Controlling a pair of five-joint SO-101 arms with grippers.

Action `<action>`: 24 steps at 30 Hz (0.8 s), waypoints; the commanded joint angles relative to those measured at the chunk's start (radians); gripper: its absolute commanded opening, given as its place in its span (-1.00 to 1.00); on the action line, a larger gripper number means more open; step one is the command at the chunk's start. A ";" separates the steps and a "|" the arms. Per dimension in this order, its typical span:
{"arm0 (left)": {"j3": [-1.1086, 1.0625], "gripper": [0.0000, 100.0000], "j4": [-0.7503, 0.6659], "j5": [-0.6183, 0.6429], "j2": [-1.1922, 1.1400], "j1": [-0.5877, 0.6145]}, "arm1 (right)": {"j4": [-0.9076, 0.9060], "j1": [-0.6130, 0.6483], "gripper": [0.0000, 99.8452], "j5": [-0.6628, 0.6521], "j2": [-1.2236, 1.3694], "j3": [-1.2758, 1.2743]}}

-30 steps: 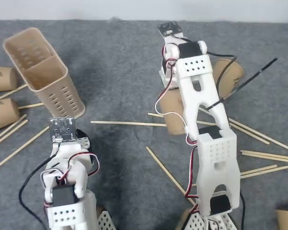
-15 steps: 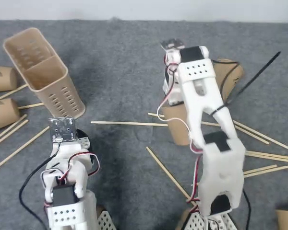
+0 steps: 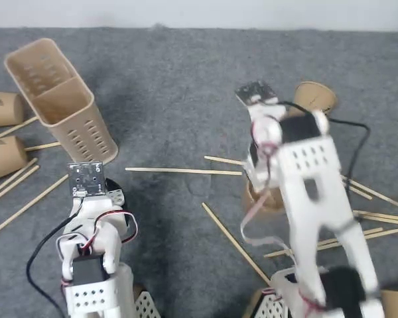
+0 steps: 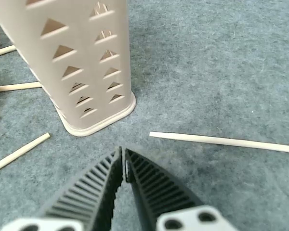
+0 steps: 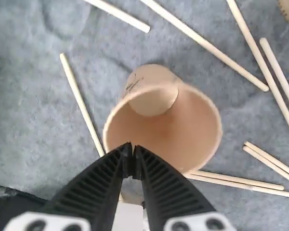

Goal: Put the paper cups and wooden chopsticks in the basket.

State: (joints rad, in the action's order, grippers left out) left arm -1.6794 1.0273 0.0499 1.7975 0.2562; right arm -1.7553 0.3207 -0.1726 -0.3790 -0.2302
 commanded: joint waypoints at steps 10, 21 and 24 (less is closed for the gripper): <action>0.004 -0.98 -0.020 -0.009 0.018 0.003 | -0.028 -0.179 -0.60 -0.126 -0.328 -0.049; 0.001 -0.98 -0.020 -0.009 0.018 0.003 | 0.031 -0.654 -0.67 -0.319 -0.326 -0.055; 0.001 -0.98 -0.020 -0.009 0.018 0.003 | 0.035 -0.800 -0.80 -0.442 -0.326 -0.106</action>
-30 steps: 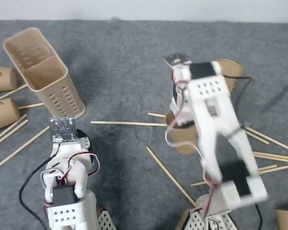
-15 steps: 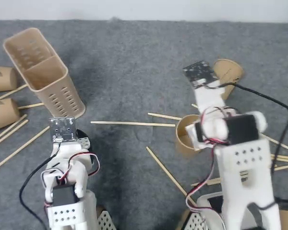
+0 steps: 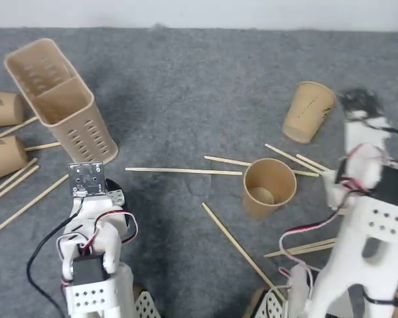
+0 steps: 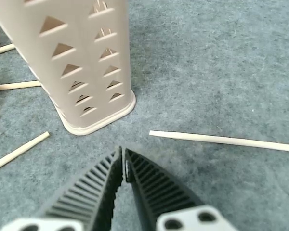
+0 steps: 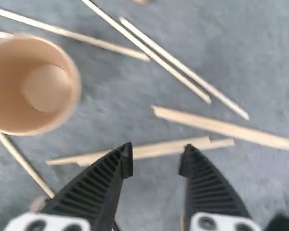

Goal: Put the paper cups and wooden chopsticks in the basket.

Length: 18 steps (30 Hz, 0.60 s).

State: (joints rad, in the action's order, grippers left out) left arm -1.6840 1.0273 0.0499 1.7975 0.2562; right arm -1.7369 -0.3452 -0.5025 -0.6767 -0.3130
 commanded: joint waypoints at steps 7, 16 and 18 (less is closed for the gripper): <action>0.005 -0.98 -0.020 -0.009 0.018 0.002 | 0.015 -0.538 -0.87 -0.440 -0.030 -0.077; 0.005 -0.98 -0.020 -0.009 0.018 0.000 | 0.068 -0.860 -0.76 -0.718 -0.028 -0.120; 0.005 -0.98 -0.020 -0.009 0.018 0.000 | 0.148 -0.860 -0.81 -0.720 -0.028 -0.184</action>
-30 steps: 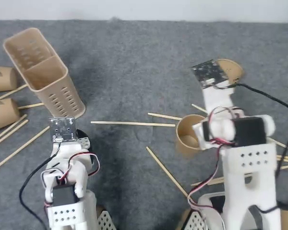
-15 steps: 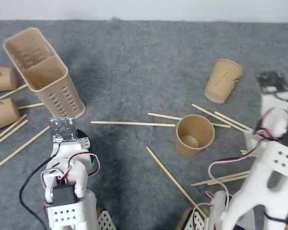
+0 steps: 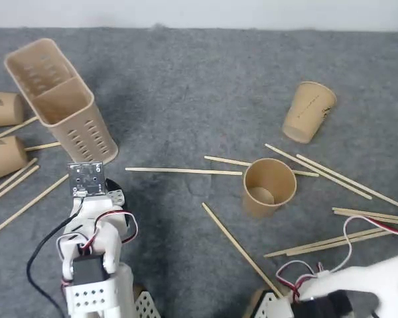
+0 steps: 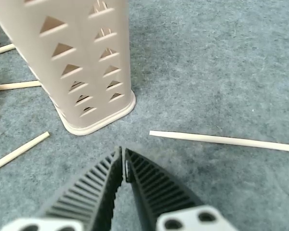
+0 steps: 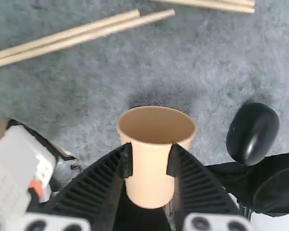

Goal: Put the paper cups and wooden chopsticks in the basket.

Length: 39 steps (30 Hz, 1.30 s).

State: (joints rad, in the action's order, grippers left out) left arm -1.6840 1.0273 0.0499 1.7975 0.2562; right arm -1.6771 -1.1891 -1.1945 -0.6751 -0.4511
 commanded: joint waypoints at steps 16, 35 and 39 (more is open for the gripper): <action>0.005 -0.98 -0.018 -0.009 0.018 0.000 | 0.211 -0.200 -0.99 -0.249 -0.030 -0.132; 0.004 -0.98 -0.040 -0.009 0.018 0.000 | 0.403 -0.188 -0.99 -0.396 -0.028 -0.313; 0.004 -0.98 -0.040 -0.009 0.018 0.000 | 0.432 -0.183 -0.98 -0.396 -0.028 -0.339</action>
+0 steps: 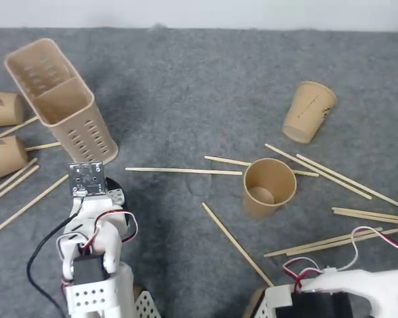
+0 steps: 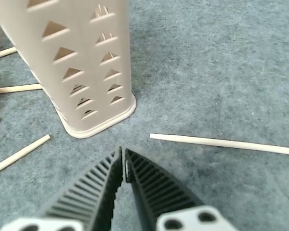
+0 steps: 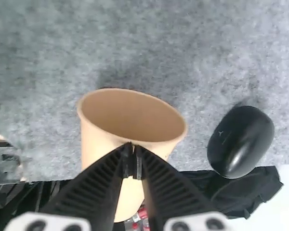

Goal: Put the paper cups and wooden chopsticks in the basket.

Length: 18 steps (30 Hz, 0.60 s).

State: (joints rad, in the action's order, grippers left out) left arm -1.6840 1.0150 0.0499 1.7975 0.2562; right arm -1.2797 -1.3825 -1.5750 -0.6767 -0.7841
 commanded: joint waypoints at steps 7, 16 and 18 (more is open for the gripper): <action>0.004 -0.98 -0.025 -0.009 0.018 0.000 | 0.209 0.059 -0.98 -0.014 -0.028 -0.127; 0.004 -0.98 -0.023 -0.009 0.018 0.005 | 0.384 0.285 -0.98 0.218 -0.028 -0.196; 0.004 -0.98 -0.023 -0.009 0.018 0.006 | 0.421 0.354 -0.98 0.275 -0.028 -0.195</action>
State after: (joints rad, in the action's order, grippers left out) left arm -1.6840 1.0150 0.0499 1.7975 0.2562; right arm -0.9099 -1.1155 -1.3894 -0.6859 -0.9897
